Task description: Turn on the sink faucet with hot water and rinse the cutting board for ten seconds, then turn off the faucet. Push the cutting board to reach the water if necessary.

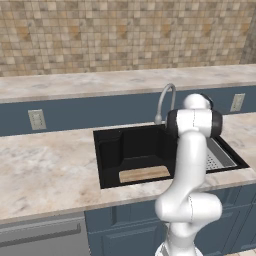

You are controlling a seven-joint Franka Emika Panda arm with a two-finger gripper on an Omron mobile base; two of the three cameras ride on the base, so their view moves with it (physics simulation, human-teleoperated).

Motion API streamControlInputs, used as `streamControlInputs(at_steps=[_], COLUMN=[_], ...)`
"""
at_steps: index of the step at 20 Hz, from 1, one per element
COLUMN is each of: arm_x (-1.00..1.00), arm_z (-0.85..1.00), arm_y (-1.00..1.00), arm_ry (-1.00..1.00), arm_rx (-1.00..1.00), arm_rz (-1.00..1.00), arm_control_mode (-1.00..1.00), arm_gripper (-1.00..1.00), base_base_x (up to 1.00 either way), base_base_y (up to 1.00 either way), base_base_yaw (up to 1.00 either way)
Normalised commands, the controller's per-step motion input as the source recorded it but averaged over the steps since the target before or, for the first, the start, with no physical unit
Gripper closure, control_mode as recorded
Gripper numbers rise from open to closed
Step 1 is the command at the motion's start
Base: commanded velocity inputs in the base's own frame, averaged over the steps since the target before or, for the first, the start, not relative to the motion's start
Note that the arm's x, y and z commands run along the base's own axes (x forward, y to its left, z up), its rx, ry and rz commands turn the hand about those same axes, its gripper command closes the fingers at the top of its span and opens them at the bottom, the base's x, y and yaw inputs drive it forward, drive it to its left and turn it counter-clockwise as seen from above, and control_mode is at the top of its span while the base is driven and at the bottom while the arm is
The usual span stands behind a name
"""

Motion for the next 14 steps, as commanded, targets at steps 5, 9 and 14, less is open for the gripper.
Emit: streamControlInputs(at_steps=[5, 9, 14], arm_x=[0.16, 0.03, 0.00], arm_z=[-0.06, -0.07, -0.13], arm_y=[0.00, 0.00, 0.00], arm_ry=[0.00, 0.00, 0.00], arm_rx=[0.00, 0.00, 0.00], arm_rz=[-0.02, 0.00, 0.00], arm_control_mode=[-1.00, -1.00, -1.00], arm_gripper=[-1.00, -1.00, -1.00], base_base_x=[0.00, 0.00, 0.00], base_base_y=[0.00, 0.00, 0.00], base_base_yaw=[0.00, 0.00, 0.00])
